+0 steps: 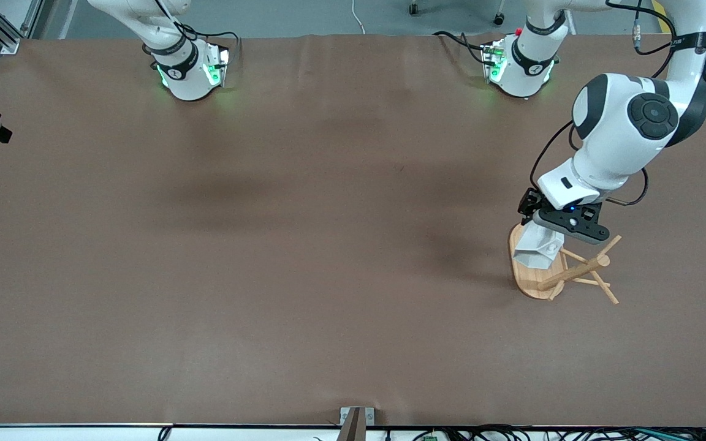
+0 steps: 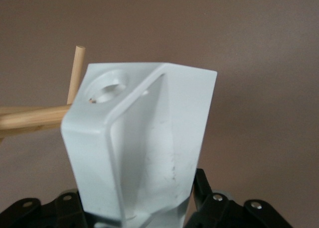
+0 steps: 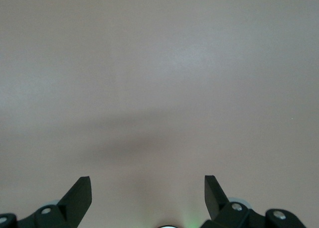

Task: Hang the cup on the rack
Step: 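Lower the cup with the left gripper, hooking its handle onto a peg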

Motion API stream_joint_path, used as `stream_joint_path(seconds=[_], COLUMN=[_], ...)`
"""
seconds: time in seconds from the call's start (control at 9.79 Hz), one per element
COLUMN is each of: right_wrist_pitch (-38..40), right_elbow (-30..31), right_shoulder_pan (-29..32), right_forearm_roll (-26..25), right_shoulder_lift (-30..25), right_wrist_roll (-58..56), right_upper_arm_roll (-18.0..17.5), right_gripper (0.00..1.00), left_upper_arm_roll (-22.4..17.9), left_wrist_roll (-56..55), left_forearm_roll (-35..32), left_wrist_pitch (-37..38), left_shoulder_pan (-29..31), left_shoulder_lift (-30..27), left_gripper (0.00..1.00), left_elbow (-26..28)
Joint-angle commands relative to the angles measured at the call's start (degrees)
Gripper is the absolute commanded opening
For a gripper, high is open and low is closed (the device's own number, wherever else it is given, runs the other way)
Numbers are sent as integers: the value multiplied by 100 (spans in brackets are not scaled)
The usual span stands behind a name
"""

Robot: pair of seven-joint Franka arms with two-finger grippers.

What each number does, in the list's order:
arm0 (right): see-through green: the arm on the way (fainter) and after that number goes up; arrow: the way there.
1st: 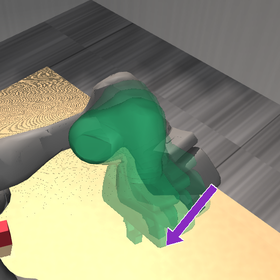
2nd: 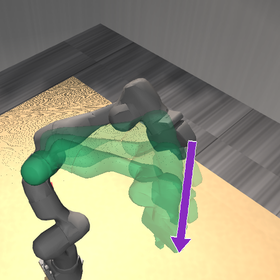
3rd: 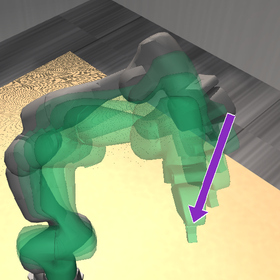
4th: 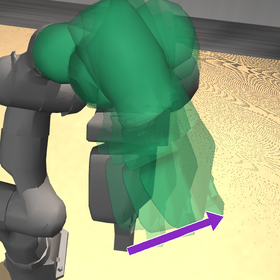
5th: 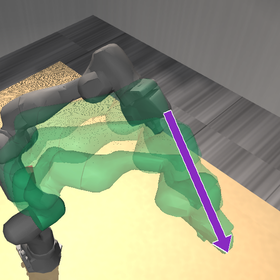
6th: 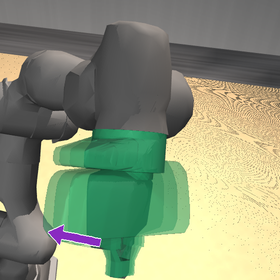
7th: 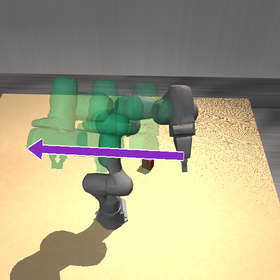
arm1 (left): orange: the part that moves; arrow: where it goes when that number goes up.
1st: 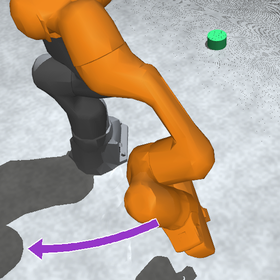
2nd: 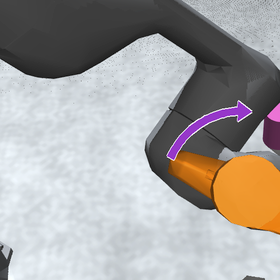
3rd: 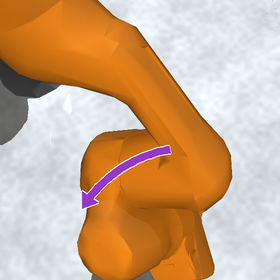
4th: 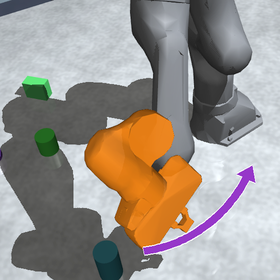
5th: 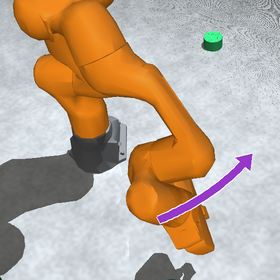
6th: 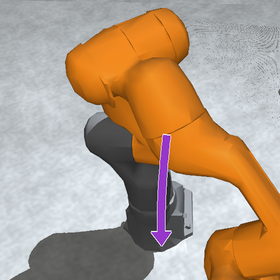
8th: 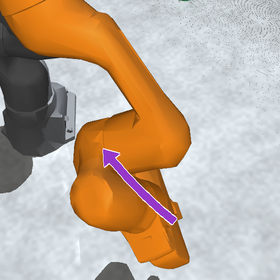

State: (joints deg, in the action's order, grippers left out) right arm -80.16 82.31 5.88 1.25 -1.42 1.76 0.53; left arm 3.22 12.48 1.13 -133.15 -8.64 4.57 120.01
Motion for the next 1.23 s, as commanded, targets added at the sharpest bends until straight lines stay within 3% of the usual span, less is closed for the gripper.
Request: stream_joint_path(seconds=[0.0,0.51,0.61,0.72,0.82,1.12], right_wrist_pitch=[0,18,18,18,27,27], right_elbow=[-13,-13,-13,-13,-13,-4], right_shoulder_pan=[36,36,36,45,53,36], right_forearm_roll=[50,59,50,59,59,50], right_shoulder_lift=[-42,-34,-34,-34,-34,-42], right_wrist_roll=[26,18,18,26,26,18], right_upper_arm_roll=[-9,-9,-9,-9,-9,-9], right_gripper=[100,100,100,100,100,100], left_upper_arm_roll=[-146,-252,-365,-392,-401,-393], left_wrist_roll=[105,105,105,105,114,-96], left_forearm_roll=[-96,-61,-43,-34,-34,-26], left_wrist_pitch=[-70,-368,-404,-404,-396,-212], left_shoulder_pan=[-15,-6,-6,-6,-6,-32], left_shoulder_lift=[193,491,570,640,624,388], left_gripper=[0,2,13,63,100,100], left_elbow=[-4,-65,-100,-153,-162,-241])
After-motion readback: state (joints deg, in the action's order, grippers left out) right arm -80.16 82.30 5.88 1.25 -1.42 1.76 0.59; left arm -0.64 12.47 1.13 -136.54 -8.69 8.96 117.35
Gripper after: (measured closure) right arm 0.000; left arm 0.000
